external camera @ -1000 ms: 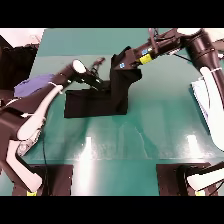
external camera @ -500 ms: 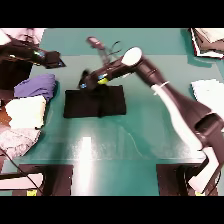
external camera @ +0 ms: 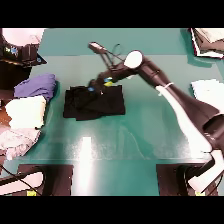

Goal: Fold the shirts.

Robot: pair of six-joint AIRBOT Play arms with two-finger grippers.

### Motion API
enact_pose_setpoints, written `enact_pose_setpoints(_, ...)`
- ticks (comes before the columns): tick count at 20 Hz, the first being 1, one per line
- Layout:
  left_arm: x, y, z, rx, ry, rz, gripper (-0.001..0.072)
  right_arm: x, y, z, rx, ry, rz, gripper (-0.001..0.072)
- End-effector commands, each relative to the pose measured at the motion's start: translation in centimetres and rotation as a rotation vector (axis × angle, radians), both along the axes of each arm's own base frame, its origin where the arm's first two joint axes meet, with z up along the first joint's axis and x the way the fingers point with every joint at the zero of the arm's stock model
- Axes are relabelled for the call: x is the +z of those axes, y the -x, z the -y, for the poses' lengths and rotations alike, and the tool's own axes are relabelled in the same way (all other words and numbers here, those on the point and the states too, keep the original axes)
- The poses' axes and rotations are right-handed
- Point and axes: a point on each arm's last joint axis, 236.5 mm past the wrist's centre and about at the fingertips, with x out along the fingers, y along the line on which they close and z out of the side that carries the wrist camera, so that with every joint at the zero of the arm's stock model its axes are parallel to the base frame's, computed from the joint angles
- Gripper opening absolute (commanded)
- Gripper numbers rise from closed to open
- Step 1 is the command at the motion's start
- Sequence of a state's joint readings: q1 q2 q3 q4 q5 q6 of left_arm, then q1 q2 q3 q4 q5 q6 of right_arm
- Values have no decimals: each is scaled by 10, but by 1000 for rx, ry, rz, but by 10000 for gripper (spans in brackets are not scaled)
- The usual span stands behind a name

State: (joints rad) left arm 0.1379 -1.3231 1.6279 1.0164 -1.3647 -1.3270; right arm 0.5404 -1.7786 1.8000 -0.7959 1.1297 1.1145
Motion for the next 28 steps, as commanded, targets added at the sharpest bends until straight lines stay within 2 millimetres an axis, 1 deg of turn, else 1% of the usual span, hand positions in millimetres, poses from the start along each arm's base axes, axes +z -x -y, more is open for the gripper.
enact_pose_setpoints(1, -31, 16, 10, -25, 57, -107, 223, -25, 0, 84, -104, 95, -139, 553)
enact_pose_setpoints(2, -46, 23, 18, -33, 96, -156, 512, -29, -2, 102, -143, 100, -158, 553)
enact_pose_setpoints(3, -63, 30, 24, -34, 136, -207, 609, -33, -3, 115, -173, 103, -171, 553)
enact_pose_setpoints(4, -81, 38, 31, -40, 174, -256, 610, -36, -5, 127, -205, 104, -180, 553)
enact_pose_setpoints(6, -122, 56, 45, -65, 182, -333, 610, -42, -4, 143, -254, 106, -194, 553)
enact_pose_setpoints(8, -156, 68, 67, -98, 161, -354, 611, -50, 1, 152, -285, 111, -205, 553)
enact_pose_setpoints(9, -170, 69, 75, -108, 132, -342, 611, -54, 5, 155, -288, 116, -217, 553)
enact_pose_setpoints(11, -188, 68, 84, -114, 74, -311, 611, -60, 14, 157, -285, 126, -239, 553)
enact_pose_setpoints(12, -193, 71, 86, -128, 46, -313, 610, -63, 18, 158, -285, 129, -246, 553)
enact_pose_setpoints(14, -199, 76, 83, -136, -10, -328, 609, -65, 22, 160, -286, 132, -254, 553)
enact_pose_setpoints(15, -200, 75, 82, -131, -16, -327, 609, -66, 22, 160, -285, 133, -256, 553)
enact_pose_setpoints(16, -200, 71, 81, -122, -17, -312, 582, -65, 22, 159, -286, 132, -254, 553)
enact_pose_setpoints(18, -199, 65, 79, -112, -27, -285, 89, -65, 22, 159, -286, 131, -254, 553)
enact_pose_setpoints(19, -198, 62, 78, -112, -30, -273, 33, -65, 23, 159, -283, 132, -258, 553)
enact_pose_setpoints(20, -198, 63, 77, -121, -43, -275, 32, -65, 25, 160, -278, 134, -265, 553)
enact_pose_setpoints(22, -187, 82, 66, -199, -125, -329, 32, -63, 31, 165, -278, 139, -301, 553)
enact_pose_setpoints(24, -170, 102, 43, -272, -247, -377, 31, -59, 32, 174, -299, 137, -329, 553)
enact_pose_setpoints(25, -164, 110, 28, -285, -316, -399, 32, -57, 30, 180, -317, 135, -336, 553)
enact_pose_setpoints(27, -161, 127, 5, -296, -409, -458, 32, -54, 25, 188, -343, 126, -333, 553)
enact_pose_setpoints(28, -162, 136, 0, -306, -426, -495, 33, -54, 23, 192, -352, 125, -334, 553)
